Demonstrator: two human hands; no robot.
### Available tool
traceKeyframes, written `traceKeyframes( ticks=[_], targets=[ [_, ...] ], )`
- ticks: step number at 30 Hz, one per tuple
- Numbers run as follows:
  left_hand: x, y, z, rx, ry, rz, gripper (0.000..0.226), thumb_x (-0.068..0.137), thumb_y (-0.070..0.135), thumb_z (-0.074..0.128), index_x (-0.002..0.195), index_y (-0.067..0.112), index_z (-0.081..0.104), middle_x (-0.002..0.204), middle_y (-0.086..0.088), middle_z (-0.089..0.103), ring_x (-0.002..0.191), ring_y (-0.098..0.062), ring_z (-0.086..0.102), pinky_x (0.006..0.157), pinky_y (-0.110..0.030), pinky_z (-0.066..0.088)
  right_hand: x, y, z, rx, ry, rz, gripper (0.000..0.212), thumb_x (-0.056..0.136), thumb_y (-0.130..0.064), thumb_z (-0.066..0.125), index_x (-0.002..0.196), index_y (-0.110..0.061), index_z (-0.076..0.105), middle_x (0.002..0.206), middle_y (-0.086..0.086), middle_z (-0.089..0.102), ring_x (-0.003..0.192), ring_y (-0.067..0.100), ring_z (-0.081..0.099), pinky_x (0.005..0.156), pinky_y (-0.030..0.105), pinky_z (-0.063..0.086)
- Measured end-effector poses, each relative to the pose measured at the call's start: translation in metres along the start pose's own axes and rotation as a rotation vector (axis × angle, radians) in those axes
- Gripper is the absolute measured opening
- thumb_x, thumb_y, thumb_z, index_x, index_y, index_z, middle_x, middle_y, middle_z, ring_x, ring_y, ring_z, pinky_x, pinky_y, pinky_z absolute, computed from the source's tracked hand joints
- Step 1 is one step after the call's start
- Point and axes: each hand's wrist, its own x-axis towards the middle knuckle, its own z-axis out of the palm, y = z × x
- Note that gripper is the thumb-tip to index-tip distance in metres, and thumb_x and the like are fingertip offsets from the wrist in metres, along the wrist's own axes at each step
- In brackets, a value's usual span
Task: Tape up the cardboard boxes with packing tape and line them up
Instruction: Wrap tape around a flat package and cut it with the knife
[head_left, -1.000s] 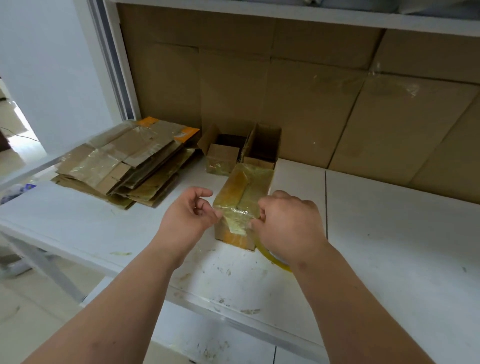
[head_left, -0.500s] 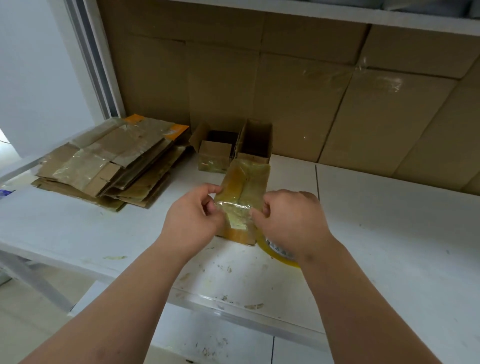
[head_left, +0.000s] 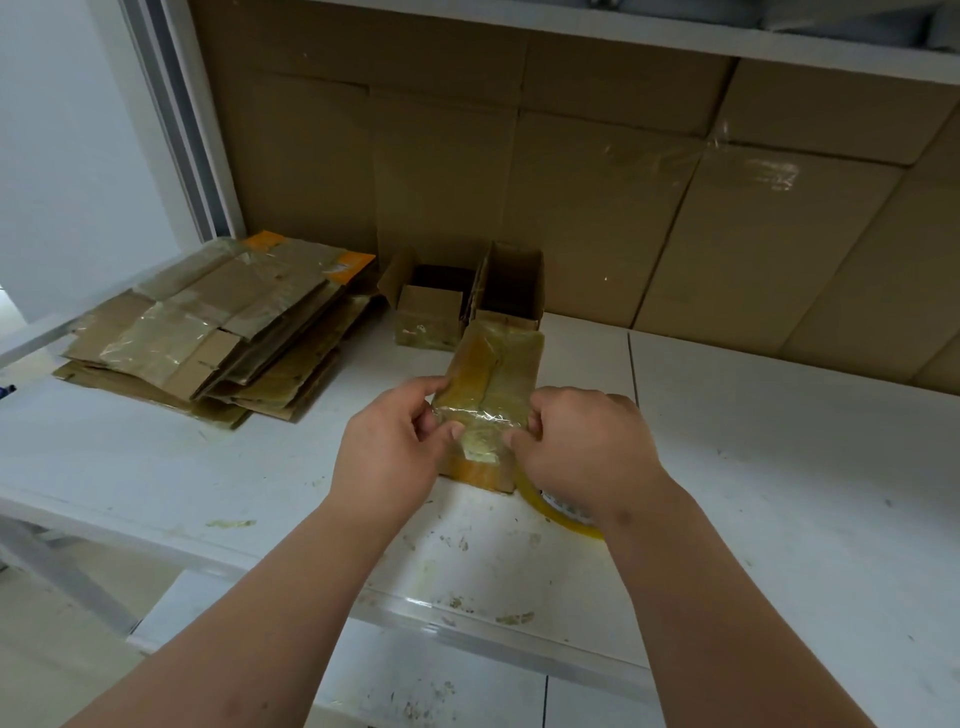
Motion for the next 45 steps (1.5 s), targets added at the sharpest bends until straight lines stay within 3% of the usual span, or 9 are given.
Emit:
traceKeyframes(
  ticks=[7, 12, 18, 23, 28, 32, 36, 40, 45],
  targets=[
    [0.000, 0.001, 0.000, 0.025, -0.005, -0.013, 0.040, 0.089, 0.019, 0.070, 0.127, 0.028, 0.063, 0.075, 0.008, 0.062, 0.070, -0.006, 0.058, 0.061, -0.005, 0.040, -0.001, -0.001, -0.004, 0.029, -0.055, 0.009, 0.029, 0.092, -0.042, 0.054, 0.071, -0.024, 0.044, 0.073, -0.006, 0.054, 0.072, 0.016, 0.055, 0.069, 0.030, 0.038],
    [-0.005, 0.003, -0.001, -0.143, -0.020, -0.141, 0.053, 0.092, 0.026, 0.068, 0.140, 0.028, 0.047, 0.082, 0.005, 0.061, 0.078, -0.005, 0.060, 0.065, -0.010, 0.039, -0.009, 0.027, -0.026, 0.393, -0.238, 0.156, 0.030, 0.083, -0.039, 0.067, 0.112, -0.038, 0.060, 0.109, -0.012, 0.057, 0.101, 0.013, 0.055, 0.077, 0.029, 0.050],
    [-0.007, 0.000, 0.008, -0.168, -0.174, -0.276, 0.046, 0.097, 0.048, 0.052, 0.137, 0.026, 0.057, 0.123, 0.006, 0.048, 0.097, -0.001, 0.053, 0.090, -0.026, 0.041, -0.014, 0.045, -0.025, 0.537, -0.269, 0.253, 0.045, 0.080, -0.039, 0.076, 0.120, -0.036, 0.057, 0.113, -0.005, 0.060, 0.101, 0.016, 0.059, 0.080, 0.033, 0.056],
    [-0.003, 0.001, 0.006, -0.620, -0.226, -0.440, 0.023, 0.094, 0.048, 0.058, 0.113, 0.034, 0.060, 0.122, 0.006, 0.064, 0.113, -0.011, 0.060, 0.106, -0.039, 0.046, -0.017, 0.025, -0.023, 0.604, -0.259, 0.157, 0.063, 0.074, -0.033, 0.083, 0.131, -0.036, 0.057, 0.120, -0.009, 0.059, 0.107, 0.008, 0.059, 0.087, 0.028, 0.053],
    [0.011, -0.005, -0.003, -0.707, -0.293, -0.491, 0.061, 0.081, 0.050, 0.072, 0.135, 0.030, 0.052, 0.130, 0.008, 0.062, 0.120, -0.013, 0.057, 0.107, -0.040, 0.045, -0.019, 0.015, -0.008, 1.130, -0.342, 0.194, 0.057, 0.079, -0.003, 0.078, 0.131, -0.018, 0.061, 0.114, -0.008, 0.070, 0.101, 0.004, 0.068, 0.092, 0.025, 0.054],
    [0.017, -0.004, 0.002, -0.574, -0.356, -0.447, 0.087, 0.066, 0.048, 0.079, 0.144, 0.039, 0.042, 0.141, 0.012, 0.055, 0.123, -0.016, 0.057, 0.107, -0.043, 0.045, -0.012, 0.010, 0.002, 1.224, -0.243, 0.257, 0.041, 0.083, -0.002, 0.074, 0.122, -0.011, 0.067, 0.106, -0.003, 0.073, 0.100, 0.005, 0.069, 0.093, 0.023, 0.052],
    [0.023, 0.001, 0.007, -0.398, -0.174, -0.390, 0.099, 0.082, 0.044, 0.076, 0.156, 0.037, 0.011, 0.162, 0.011, 0.013, 0.142, -0.020, 0.034, 0.113, -0.047, 0.037, -0.008, 0.009, 0.002, 1.325, -0.194, 0.304, 0.020, 0.088, -0.004, 0.070, 0.102, -0.018, 0.073, 0.097, 0.004, 0.076, 0.097, 0.018, 0.071, 0.093, 0.034, 0.056],
    [0.033, -0.003, 0.001, -0.490, -0.253, -0.404, 0.080, 0.086, 0.034, 0.074, 0.150, 0.046, 0.028, 0.145, 0.005, 0.047, 0.124, -0.020, 0.056, 0.107, -0.044, 0.045, -0.009, 0.003, 0.008, 1.457, -0.203, 0.340, 0.016, 0.087, -0.004, 0.070, 0.103, -0.007, 0.071, 0.099, 0.016, 0.075, 0.094, 0.029, 0.071, 0.091, 0.042, 0.057],
    [0.042, -0.007, 0.000, -0.479, -0.265, -0.478, 0.082, 0.084, 0.036, 0.076, 0.153, 0.034, 0.031, 0.124, -0.001, 0.063, 0.106, -0.021, 0.066, 0.094, -0.041, 0.056, -0.015, 0.002, 0.022, 1.345, -0.222, 0.298, 0.019, 0.091, -0.021, 0.069, 0.109, -0.025, 0.067, 0.101, 0.001, 0.075, 0.094, 0.018, 0.069, 0.088, 0.034, 0.056]
  ],
)
